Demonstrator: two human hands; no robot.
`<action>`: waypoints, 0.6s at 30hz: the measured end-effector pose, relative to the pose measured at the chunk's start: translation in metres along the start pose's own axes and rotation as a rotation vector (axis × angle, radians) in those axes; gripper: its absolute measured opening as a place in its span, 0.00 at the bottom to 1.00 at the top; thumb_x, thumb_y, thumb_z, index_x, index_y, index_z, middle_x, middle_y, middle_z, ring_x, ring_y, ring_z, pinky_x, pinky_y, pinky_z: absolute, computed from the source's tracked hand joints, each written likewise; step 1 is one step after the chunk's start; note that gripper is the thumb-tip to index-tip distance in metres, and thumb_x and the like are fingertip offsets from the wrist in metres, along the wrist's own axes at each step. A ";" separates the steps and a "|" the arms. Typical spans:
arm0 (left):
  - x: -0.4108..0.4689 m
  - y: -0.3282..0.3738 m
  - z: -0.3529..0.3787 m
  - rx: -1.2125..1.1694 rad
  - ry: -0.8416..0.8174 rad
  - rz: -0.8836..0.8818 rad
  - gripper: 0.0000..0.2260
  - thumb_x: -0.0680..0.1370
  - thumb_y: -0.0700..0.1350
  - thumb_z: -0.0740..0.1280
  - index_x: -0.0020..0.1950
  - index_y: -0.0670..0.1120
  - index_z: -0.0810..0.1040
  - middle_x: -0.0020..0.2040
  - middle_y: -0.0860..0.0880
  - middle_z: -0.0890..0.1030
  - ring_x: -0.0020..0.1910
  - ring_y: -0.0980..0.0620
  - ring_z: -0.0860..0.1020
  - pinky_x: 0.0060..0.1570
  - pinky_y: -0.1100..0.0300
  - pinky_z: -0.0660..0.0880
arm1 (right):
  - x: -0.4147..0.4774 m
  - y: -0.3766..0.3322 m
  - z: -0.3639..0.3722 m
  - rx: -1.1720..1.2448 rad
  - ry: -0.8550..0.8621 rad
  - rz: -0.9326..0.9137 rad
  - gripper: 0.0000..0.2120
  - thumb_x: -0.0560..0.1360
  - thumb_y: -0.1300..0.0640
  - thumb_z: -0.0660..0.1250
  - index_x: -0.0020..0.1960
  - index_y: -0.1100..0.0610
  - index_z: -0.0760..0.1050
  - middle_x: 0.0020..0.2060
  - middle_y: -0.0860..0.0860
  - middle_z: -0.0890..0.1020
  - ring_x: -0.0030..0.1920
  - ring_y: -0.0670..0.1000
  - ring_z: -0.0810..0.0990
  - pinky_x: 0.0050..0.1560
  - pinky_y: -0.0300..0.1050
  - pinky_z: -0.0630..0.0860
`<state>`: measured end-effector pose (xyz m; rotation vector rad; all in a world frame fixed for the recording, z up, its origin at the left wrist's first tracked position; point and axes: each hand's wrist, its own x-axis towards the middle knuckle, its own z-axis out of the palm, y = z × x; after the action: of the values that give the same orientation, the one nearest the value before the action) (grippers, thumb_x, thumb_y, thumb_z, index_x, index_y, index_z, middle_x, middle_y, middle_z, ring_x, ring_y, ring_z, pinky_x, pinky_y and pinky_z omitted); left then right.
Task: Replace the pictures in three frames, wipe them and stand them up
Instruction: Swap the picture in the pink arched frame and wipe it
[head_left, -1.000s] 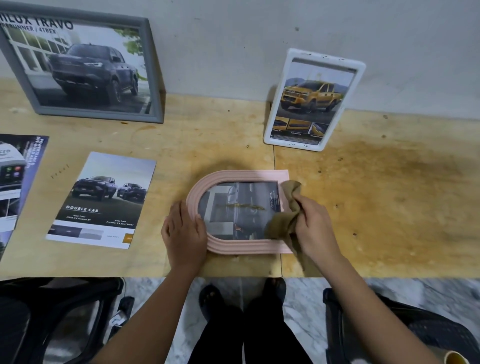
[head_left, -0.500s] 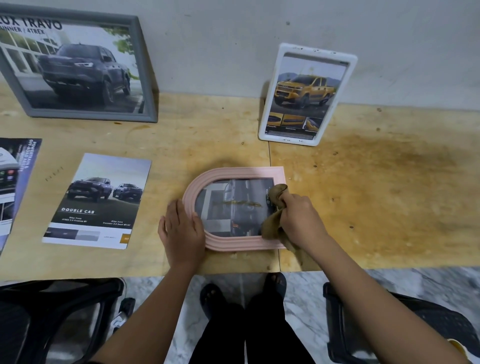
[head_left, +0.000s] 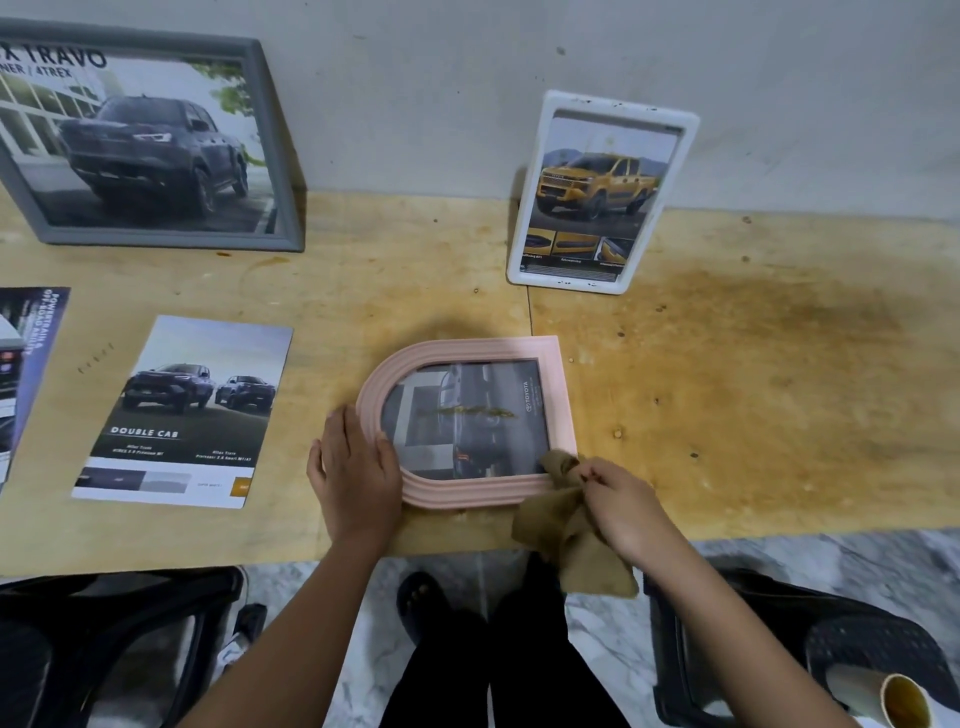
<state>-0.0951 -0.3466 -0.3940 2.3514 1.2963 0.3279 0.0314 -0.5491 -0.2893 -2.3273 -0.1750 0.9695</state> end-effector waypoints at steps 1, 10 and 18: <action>0.000 0.000 0.000 0.001 -0.001 0.001 0.20 0.79 0.48 0.55 0.69 0.41 0.64 0.68 0.43 0.69 0.65 0.45 0.70 0.70 0.45 0.58 | -0.001 0.002 -0.005 0.121 0.016 0.012 0.13 0.75 0.65 0.56 0.40 0.54 0.76 0.40 0.52 0.79 0.46 0.54 0.75 0.41 0.44 0.67; 0.002 0.000 -0.003 -0.023 -0.019 -0.002 0.28 0.75 0.60 0.56 0.69 0.46 0.63 0.67 0.48 0.68 0.65 0.48 0.69 0.69 0.47 0.58 | 0.081 -0.015 0.032 -0.441 0.346 -0.483 0.24 0.79 0.52 0.56 0.74 0.53 0.60 0.72 0.50 0.65 0.72 0.54 0.62 0.69 0.54 0.64; 0.002 0.000 -0.002 0.022 -0.029 -0.003 0.30 0.75 0.60 0.51 0.72 0.42 0.61 0.72 0.44 0.66 0.71 0.46 0.64 0.70 0.48 0.55 | 0.095 -0.018 0.078 -0.408 0.407 -0.509 0.24 0.76 0.60 0.53 0.71 0.60 0.66 0.72 0.58 0.66 0.73 0.58 0.61 0.71 0.57 0.62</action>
<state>-0.0948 -0.3450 -0.3923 2.3634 1.2969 0.2785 0.0488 -0.4645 -0.3786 -2.5869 -0.8112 0.2125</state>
